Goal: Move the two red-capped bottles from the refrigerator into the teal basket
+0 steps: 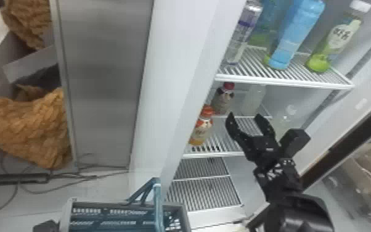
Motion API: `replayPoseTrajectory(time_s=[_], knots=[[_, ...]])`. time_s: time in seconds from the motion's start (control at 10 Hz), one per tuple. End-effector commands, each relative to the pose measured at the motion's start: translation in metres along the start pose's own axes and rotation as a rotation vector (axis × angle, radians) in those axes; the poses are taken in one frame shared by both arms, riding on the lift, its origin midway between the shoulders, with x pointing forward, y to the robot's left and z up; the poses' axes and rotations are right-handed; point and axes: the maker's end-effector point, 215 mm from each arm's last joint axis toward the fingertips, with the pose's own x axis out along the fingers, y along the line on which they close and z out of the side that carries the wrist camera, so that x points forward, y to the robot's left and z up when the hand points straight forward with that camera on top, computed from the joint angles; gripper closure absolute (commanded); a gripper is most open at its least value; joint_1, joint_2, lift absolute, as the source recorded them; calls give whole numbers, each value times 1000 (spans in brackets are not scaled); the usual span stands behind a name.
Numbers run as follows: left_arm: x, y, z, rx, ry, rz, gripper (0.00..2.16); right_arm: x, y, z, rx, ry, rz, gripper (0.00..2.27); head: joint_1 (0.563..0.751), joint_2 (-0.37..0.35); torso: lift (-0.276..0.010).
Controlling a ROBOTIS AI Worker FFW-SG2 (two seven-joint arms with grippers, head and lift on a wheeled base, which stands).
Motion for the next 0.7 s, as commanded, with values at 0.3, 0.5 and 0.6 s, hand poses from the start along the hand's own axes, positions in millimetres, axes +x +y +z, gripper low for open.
replayPoseTrajectory(time_s=[0.3,0.5,0.6], knots=[[2,-1,1,3,9,-2,1151,37,3,-6,8,12,1,84,695,-350,-224],[3,0,1,2,12,-2,1151,45,-1,-18,24,38,-11,78,695,-350,-224],[3,0,0,2,13,-2,1151,50,-1,-20,26,43,-14,73,695,-350,-224]])
